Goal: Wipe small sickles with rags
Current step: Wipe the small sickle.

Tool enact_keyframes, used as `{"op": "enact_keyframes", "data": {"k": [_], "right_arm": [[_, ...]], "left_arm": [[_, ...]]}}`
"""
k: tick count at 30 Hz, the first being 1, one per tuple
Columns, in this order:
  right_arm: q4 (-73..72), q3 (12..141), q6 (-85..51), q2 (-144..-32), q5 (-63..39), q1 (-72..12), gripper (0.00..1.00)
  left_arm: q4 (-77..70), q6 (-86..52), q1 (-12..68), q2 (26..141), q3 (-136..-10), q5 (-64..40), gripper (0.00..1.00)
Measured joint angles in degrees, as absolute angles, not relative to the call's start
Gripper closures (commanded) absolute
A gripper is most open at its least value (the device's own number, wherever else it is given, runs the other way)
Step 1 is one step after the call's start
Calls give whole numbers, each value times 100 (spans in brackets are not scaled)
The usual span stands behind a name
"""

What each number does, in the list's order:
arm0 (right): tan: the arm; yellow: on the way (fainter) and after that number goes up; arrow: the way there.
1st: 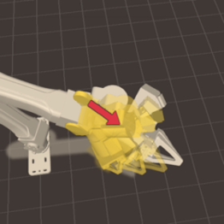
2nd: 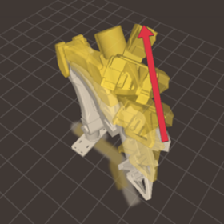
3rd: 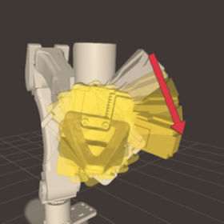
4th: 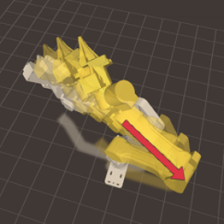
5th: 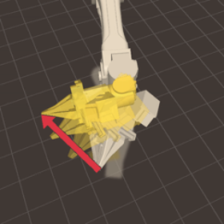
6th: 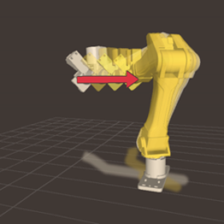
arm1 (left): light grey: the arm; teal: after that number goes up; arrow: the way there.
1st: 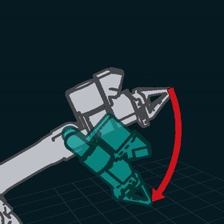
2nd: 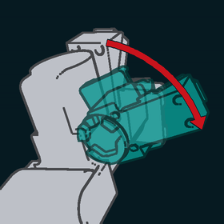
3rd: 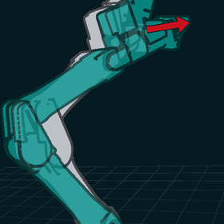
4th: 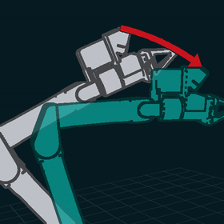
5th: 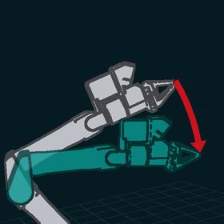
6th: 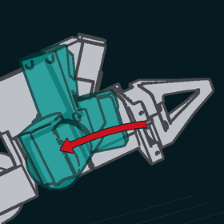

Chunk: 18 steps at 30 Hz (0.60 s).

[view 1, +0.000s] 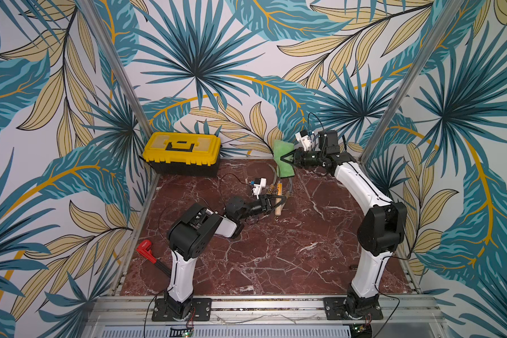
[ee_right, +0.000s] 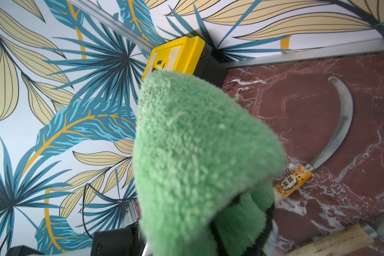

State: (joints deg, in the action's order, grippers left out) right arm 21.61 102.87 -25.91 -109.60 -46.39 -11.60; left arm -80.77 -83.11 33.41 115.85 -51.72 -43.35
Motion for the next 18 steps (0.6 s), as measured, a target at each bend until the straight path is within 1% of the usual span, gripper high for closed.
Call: {"op": "enact_keyframes", "data": {"k": [7, 10, 14, 18], "right_arm": [[1610, 9059, -2792, -10112, -4676, -1385, 97], [1588, 8700, -2808, -9732, -4609, -1417, 97], [1841, 8613, -2746, -9218, -4292, -1435, 97], [2121, 8720, -2740, -8895, -3669, -1358, 97]], "left_arm": [[-8049, -8337, 3199, 11712, -5384, -4421, 100], [-8027, -8344, 3129, 11712, -5437, -4525, 100], [-8025, -8342, 3100, 11710, -5476, -4547, 100], [-7988, -8337, 3103, 11611, -5382, -4545, 100]]}}
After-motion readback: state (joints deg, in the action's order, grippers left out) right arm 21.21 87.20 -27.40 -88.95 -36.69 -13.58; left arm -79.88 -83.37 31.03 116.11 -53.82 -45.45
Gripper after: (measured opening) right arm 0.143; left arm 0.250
